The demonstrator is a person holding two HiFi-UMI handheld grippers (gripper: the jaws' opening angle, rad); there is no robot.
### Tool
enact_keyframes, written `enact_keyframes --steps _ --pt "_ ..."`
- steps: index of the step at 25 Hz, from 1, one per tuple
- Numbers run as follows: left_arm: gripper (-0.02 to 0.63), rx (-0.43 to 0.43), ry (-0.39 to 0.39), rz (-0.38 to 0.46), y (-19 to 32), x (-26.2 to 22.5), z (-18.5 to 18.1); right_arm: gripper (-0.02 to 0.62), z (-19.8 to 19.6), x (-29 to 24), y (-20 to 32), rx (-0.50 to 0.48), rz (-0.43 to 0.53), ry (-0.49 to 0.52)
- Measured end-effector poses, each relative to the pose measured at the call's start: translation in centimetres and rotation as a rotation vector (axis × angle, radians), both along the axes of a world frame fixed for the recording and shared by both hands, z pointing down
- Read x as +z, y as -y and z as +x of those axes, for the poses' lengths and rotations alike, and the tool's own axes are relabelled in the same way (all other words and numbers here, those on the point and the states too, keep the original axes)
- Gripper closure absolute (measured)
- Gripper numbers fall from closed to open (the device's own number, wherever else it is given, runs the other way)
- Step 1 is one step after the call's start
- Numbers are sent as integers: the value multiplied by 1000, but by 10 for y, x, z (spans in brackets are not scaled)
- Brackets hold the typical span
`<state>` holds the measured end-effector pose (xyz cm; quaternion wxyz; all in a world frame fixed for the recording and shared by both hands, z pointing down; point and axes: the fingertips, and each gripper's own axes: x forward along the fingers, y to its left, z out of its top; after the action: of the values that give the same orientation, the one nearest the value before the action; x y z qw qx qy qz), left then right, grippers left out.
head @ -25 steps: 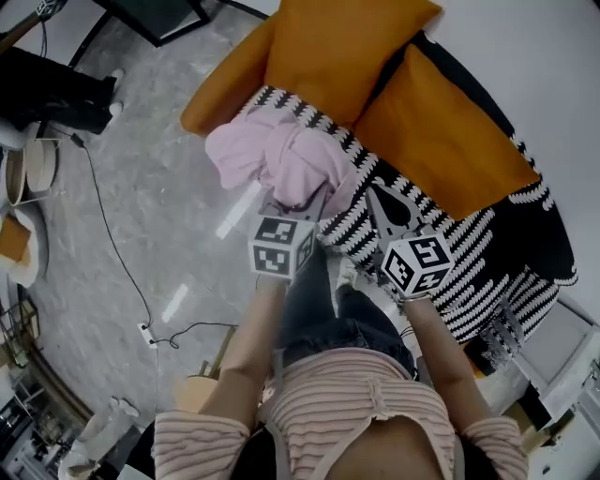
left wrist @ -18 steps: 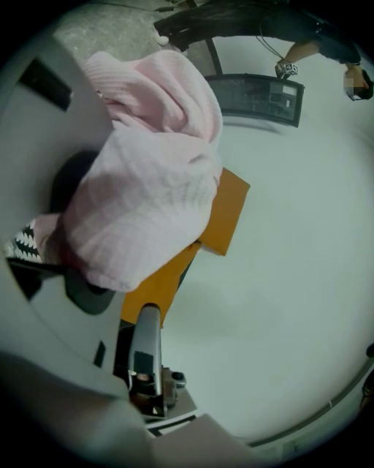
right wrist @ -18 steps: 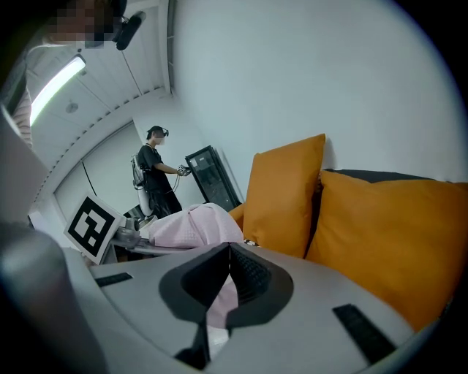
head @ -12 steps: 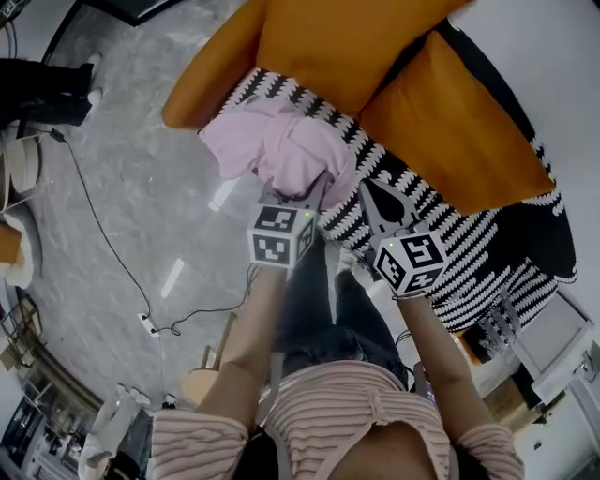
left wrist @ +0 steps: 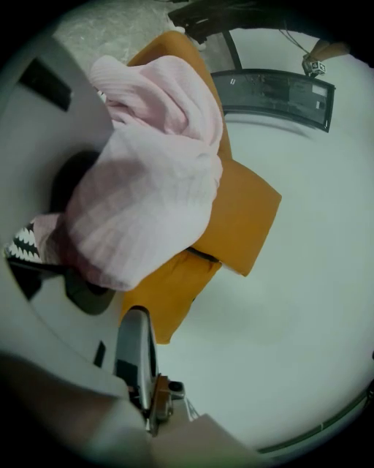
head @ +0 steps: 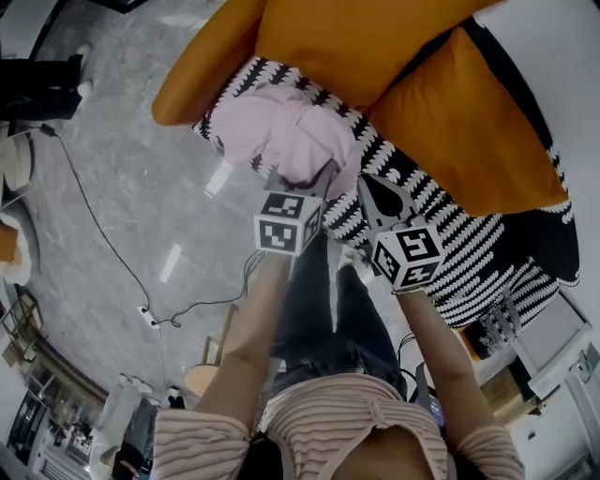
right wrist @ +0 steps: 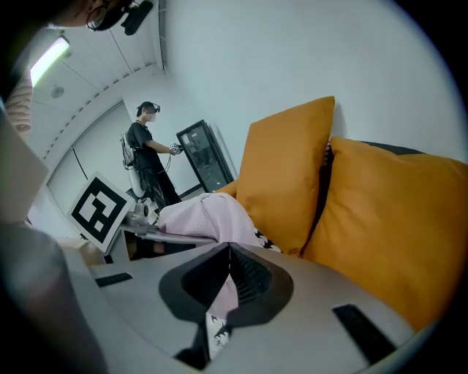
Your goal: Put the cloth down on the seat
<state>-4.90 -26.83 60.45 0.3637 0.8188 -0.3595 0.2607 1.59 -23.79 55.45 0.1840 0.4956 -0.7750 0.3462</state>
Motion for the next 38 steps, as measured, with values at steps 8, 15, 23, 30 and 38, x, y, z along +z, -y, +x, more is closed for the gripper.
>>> enact_keyframes --steps 8,15,23,30,38 --pt "462 -27 15 -37 15 34 4 586 -5 42 26 -24 -38 -49" --pt "462 -36 33 -40 32 62 3 587 -10 75 38 -47 -81 -75" --pt "462 -42 41 -48 46 86 7 588 -12 93 52 -35 -100 -96" --pt "462 -47 52 -93 50 115 5 586 -18 118 59 -44 -140 -117" --pt "462 -62 56 -138 53 142 4 586 -15 141 59 -54 -188 -143"
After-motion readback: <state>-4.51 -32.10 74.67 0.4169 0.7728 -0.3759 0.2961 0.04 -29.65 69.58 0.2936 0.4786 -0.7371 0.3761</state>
